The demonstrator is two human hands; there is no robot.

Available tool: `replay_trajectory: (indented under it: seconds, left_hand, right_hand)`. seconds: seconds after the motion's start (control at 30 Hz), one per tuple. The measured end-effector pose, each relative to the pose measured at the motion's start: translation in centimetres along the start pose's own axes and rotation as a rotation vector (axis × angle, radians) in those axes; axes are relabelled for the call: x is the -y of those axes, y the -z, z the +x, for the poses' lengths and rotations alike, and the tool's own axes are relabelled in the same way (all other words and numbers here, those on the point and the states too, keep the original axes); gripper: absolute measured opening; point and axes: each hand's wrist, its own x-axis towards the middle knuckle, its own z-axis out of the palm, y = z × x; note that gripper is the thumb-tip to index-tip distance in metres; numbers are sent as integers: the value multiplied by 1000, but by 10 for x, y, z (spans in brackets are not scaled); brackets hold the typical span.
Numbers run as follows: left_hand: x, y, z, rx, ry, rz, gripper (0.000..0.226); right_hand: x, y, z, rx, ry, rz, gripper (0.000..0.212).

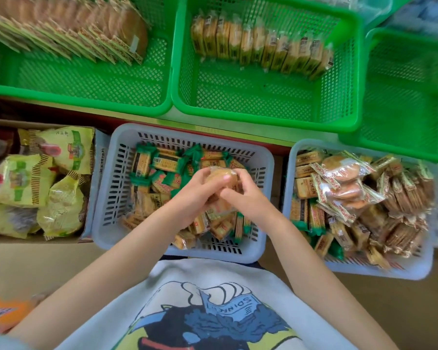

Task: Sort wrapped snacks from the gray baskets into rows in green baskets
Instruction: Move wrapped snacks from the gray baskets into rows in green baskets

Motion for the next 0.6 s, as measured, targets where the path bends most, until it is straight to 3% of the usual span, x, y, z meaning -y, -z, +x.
replay_trajectory:
  seconds: [0.07,0.13,0.27,0.4,0.5,0.57,0.6]
  left_hand:
    - [-13,-2,-3,15,-44,-42,77]
    - [-24,0,-6,28,-67,-112,64]
    - [-46,-1,-14,25,-156,-205,65]
    - [-69,1,-12,-78,-240,-242,53]
    - [-89,6,-5,-148,-181,-402,32]
    - [-106,5,-4,-184,-136,-450,26]
    - [-115,5,-3,-191,-141,-423,24]
  right_hand:
    - [11,-2,-9,-34,17,68,51]
    - [22,2,-17,-73,48,152,33]
    - [48,5,-26,-132,163,81,27]
    - [72,-2,-19,-171,263,-203,42]
    - [84,-8,-9,-203,327,-379,73]
    - [90,-11,2,-264,370,-390,84]
    - [93,-11,8,-302,388,-348,80]
